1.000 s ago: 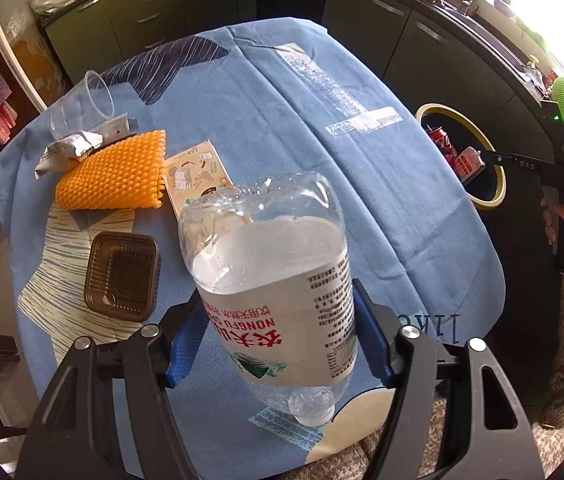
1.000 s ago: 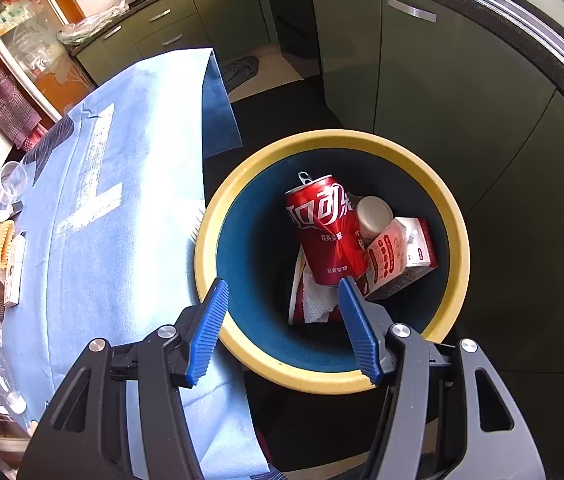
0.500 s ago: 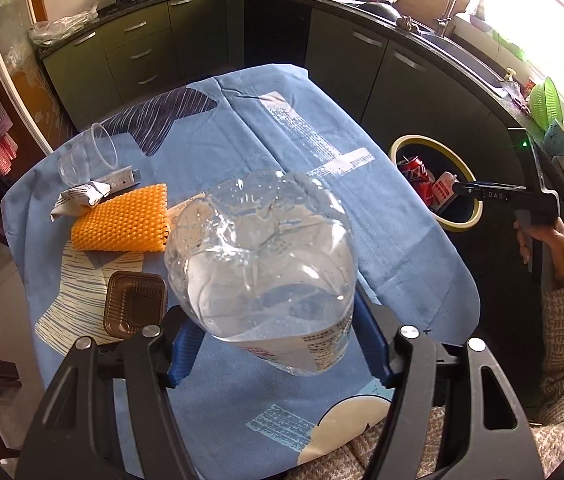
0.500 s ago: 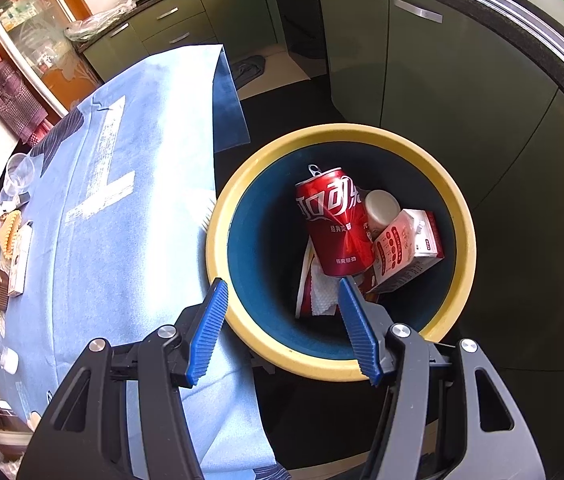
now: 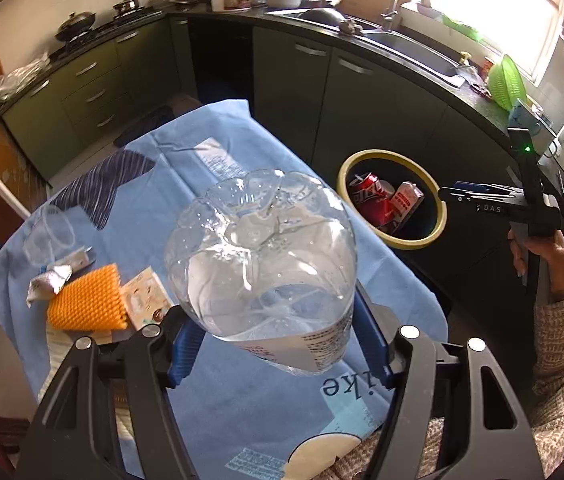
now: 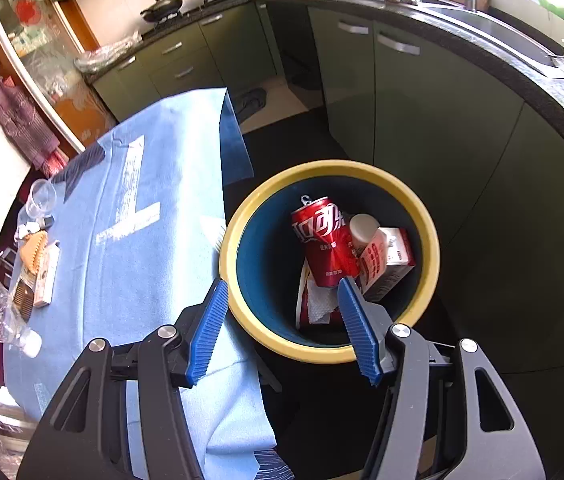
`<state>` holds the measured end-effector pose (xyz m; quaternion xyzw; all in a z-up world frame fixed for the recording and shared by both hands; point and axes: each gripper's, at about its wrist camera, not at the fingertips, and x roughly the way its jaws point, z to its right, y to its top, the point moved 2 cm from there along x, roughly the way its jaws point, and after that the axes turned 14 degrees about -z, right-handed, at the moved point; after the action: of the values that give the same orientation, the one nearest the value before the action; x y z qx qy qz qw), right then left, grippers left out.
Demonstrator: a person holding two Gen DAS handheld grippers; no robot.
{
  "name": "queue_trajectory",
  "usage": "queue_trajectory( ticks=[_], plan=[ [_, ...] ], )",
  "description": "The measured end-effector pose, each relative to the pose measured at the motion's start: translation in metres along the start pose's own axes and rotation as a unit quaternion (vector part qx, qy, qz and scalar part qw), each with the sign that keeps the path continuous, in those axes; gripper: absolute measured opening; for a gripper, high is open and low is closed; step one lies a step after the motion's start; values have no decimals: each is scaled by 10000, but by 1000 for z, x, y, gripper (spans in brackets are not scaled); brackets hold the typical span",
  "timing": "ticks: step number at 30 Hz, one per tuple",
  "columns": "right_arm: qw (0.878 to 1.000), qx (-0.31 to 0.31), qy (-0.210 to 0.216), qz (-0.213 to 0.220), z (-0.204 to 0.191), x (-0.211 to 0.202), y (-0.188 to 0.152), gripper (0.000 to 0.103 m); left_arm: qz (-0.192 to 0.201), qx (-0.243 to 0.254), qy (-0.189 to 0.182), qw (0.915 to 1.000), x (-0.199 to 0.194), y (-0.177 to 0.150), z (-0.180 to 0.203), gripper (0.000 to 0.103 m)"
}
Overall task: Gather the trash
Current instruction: 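Carry the water bottle over the bin and open the left gripper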
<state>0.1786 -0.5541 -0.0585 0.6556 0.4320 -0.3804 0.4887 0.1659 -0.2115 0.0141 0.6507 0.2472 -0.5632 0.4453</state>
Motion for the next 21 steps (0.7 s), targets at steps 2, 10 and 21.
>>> queue_trajectory(
  ticks=[2, 10, 21],
  plan=[
    [9998, 91, 26, 157, 8, -12, -7, 57, 59, 247, -54, 9997, 1, 20, 17, 64],
    [9967, 516, 55, 618, 44, -47, -43, 57, 171, 1039, -360, 9938, 23, 113, 90, 64],
    [9946, 862, 26, 573, 81, -52, -67, 57, -378, 1175, -540, 9909, 141, 182, 160, 64]
  ],
)
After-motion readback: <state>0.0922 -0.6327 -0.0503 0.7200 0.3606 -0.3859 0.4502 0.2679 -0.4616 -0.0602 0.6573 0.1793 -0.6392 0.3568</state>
